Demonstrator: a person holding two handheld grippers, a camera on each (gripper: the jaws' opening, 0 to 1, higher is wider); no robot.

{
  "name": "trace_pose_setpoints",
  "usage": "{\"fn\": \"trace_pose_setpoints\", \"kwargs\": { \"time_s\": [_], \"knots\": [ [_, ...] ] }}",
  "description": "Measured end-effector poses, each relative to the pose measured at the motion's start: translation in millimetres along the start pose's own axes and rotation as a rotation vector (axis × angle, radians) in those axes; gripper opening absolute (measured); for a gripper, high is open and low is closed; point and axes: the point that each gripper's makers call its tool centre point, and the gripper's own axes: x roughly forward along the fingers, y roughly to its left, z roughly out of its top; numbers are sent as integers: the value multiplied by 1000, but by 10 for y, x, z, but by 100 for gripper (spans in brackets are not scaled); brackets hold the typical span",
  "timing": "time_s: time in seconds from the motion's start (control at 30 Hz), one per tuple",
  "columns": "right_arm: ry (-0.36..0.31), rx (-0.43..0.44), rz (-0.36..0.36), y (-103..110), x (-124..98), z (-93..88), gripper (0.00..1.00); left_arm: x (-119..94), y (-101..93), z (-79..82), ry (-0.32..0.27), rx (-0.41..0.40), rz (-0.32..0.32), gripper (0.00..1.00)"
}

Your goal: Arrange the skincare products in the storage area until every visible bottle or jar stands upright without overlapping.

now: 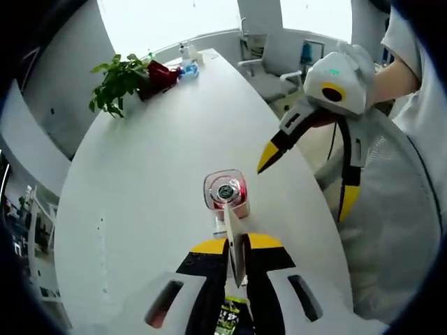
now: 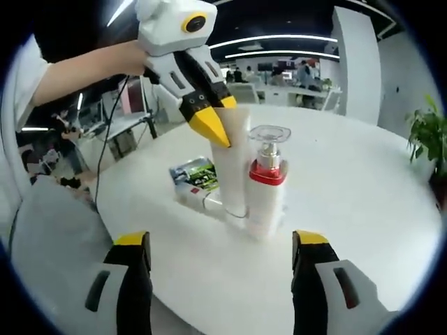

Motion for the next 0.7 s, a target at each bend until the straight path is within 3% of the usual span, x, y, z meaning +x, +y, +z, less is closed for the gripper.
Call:
{"fn": "trace_pose_setpoints", "kwargs": {
  "time_s": [0.37, 0.7],
  "knots": [
    [-21, 21, 2, 42, -22, 67, 99, -10, -4, -15, -11, -29, 5, 28],
    [-14, 22, 3, 70, -46, 92, 99, -110, 47, -21, -32, -75, 41, 49]
  ]
}}
